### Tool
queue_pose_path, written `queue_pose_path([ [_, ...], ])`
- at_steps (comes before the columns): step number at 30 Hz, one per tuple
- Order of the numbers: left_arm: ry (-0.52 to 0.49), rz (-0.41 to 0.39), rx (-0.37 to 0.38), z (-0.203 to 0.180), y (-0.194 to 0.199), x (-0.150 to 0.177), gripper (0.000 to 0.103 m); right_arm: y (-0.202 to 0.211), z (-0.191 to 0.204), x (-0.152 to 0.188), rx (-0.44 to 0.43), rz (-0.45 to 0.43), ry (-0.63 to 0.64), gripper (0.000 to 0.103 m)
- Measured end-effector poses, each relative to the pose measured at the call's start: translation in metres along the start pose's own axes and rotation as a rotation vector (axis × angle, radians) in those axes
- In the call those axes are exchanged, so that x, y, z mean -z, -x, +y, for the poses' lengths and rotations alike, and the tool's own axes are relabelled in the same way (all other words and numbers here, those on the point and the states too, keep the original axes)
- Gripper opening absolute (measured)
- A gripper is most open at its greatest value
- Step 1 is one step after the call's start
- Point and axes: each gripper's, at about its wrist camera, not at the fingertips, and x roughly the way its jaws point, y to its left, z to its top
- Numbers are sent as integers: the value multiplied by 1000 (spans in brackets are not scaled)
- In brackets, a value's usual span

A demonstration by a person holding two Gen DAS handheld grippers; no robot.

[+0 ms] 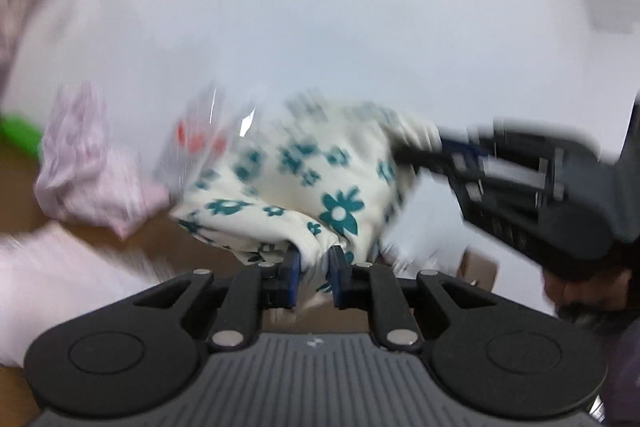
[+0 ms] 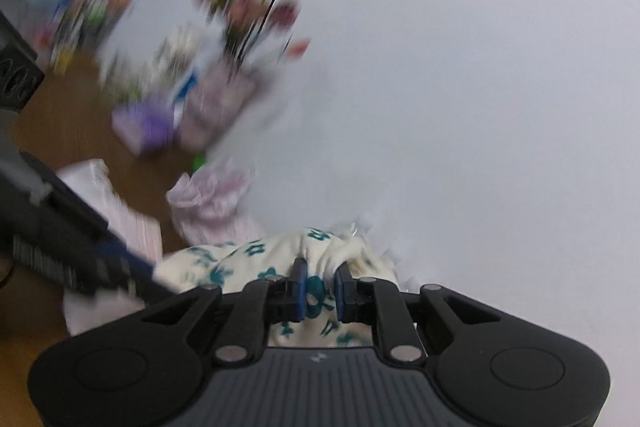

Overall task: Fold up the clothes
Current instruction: 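Reach both tools to the garment stack and pinch the cream floral dress, then pull the cream floral dress off the stack with both tools onto the table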

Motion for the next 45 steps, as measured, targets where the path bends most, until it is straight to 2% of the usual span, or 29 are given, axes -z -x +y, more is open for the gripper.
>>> queue_pose_path([
  [2, -51, -48, 30, -16, 50, -17, 15, 44, 1, -11, 7, -35, -88, 12],
  [5, -107, -83, 46, -37, 117, -30, 15, 99, 12, -18, -50, -37, -269, 12],
  [7, -122, -72, 6, -43, 139, -28, 15, 117, 27, -14, -101, -17, -378, 12],
  [9, -142, -57, -39, -49, 157, -24, 15, 115, 50, -2, -120, 25, -427, 14],
  [10, -178, -24, -90, -46, 149, -15, 16, 110, 61, 7, -135, 63, -455, 17],
  [11, -210, 12, -147, -42, 142, -5, 26, 99, 72, 21, -156, 124, -488, 18],
  [12, -215, 60, -235, -34, 143, 7, 30, 95, 82, 36, -166, 165, -520, 19],
  [13, -213, 106, -317, -26, 146, 19, 31, 101, 90, 52, -162, 181, -551, 22],
  [14, -176, 139, -347, -18, 159, 30, 34, 106, 98, 68, -158, 196, -581, 27],
  [15, -133, 153, -295, -9, 179, 42, 54, 112, 106, 84, -154, 211, -612, 34],
  [16, -93, 146, -248, 1, 194, 52, 66, 119, 115, 100, -167, 212, -645, 57],
  [17, -60, 147, -229, 5, 205, 62, 82, 129, 125, 114, -199, 196, -683, 70],
  [21, -38, 257, -172, 1, 215, 95, 83, 157, 162, 142, -285, 180, -801, 71],
  [24, -150, 265, -215, -14, 202, 106, 83, 175, 183, 144, -309, 184, -787, 71],
  [26, -147, 270, -208, -10, 201, 107, 82, 186, 196, 145, -323, 193, -772, 71],
  [28, -93, 287, -155, 7, 204, 113, 82, 202, 204, 150, -342, 158, -769, 72],
  [29, -65, 295, -136, 11, 204, 111, 77, 207, 207, 153, -361, 124, -776, 72],
  [30, -37, 304, -116, 14, 204, 110, 66, 209, 210, 154, -378, 98, -777, 72],
  [31, -14, 309, -99, 14, 201, 111, 65, 204, 215, 151, -382, 93, -766, 69],
  [33, 11, 297, -58, 8, 200, 110, 66, 185, 220, 138, -334, 138, -742, 22],
  [34, 15, 281, -35, 4, 201, 110, 68, 175, 219, 135, -307, 169, -763, 9],
  [36, -27, 233, 19, -4, 209, 110, 88, 163, 204, 137, -294, 171, -885, 8],
  [38, -103, 216, 44, -6, 215, 112, 95, 154, 185, 141, -302, 129, -990, 8],
  [39, -120, 238, 58, -5, 212, 113, 96, 147, 176, 141, -306, 113, -1017, 8],
  [40, -123, 265, 45, -4, 204, 112, 95, 136, 170, 137, -315, 115, -1018, 8],
  [41, -126, 288, 29, -4, 196, 111, 87, 123, 163, 131, -334, 124, -1005, 8],
  [42, -134, 294, -3, -5, 184, 105, 74, 108, 157, 123, -349, 130, -992, 8],
  [43, -146, 300, -29, -4, 172, 97, 67, 88, 149, 114, -345, 128, -978, 8],
  [45, -163, 289, -118, 10, 138, 68, 26, 40, 129, 96, -304, 114, -954, 8],
])
